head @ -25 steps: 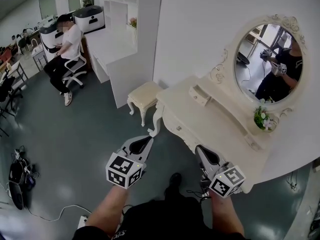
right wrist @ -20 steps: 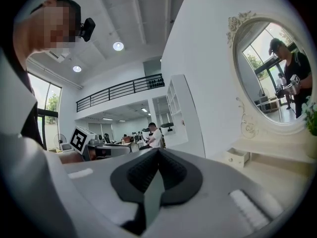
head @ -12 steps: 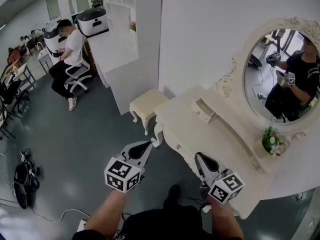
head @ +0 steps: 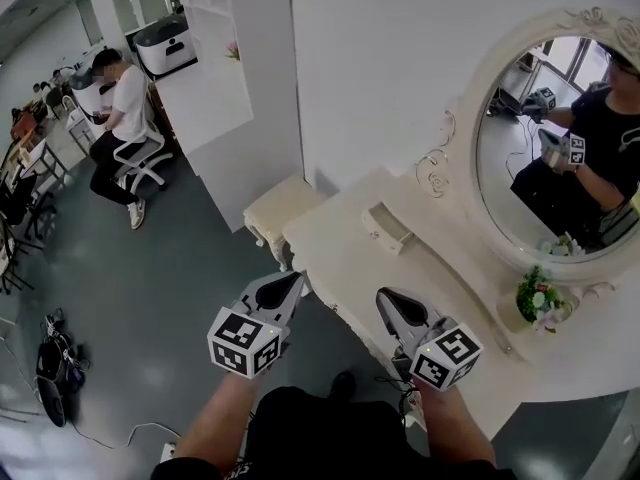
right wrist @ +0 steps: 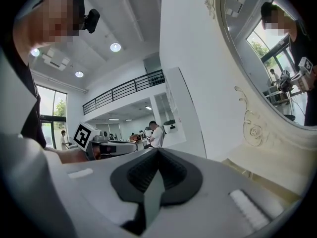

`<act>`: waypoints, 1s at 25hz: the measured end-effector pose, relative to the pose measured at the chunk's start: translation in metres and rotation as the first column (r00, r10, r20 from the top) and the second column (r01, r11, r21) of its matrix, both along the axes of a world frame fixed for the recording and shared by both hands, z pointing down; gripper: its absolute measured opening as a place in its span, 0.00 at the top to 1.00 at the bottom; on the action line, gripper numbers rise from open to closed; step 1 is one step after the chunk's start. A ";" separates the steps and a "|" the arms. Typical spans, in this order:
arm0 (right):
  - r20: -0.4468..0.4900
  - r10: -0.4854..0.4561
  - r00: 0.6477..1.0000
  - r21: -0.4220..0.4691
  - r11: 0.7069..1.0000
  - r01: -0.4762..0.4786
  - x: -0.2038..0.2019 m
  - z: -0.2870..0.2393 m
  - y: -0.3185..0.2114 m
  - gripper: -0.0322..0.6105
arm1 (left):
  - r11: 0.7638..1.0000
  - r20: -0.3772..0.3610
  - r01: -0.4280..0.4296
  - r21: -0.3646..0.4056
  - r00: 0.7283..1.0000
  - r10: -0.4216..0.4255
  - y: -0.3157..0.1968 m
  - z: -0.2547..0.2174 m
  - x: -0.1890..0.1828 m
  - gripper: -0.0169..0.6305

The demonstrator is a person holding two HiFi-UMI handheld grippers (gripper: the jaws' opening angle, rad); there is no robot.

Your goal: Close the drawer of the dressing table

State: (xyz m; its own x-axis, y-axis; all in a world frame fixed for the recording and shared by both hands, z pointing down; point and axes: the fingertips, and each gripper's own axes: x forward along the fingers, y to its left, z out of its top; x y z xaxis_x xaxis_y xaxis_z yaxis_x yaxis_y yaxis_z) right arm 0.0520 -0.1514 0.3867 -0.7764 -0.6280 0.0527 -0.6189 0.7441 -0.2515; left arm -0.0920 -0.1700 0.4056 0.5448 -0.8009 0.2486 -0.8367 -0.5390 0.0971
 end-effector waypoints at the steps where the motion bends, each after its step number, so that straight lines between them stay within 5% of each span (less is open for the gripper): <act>1: 0.002 0.003 1.000 -0.004 1.000 -0.003 0.002 0.001 -0.004 0.93 | 1.000 0.003 -0.006 0.000 1.000 0.006 -0.004 0.000 0.004 0.97; 14: -0.048 0.128 0.991 -0.042 0.991 -0.130 0.006 0.002 -0.064 0.93 | 0.994 -0.026 -0.105 -0.005 0.994 0.105 -0.069 0.004 0.006 0.97; 25: -0.049 0.231 0.972 -0.076 0.969 -0.235 -0.002 0.012 -0.099 0.93 | 0.967 -0.028 -0.247 -0.068 0.969 0.246 -0.116 0.033 0.024 0.96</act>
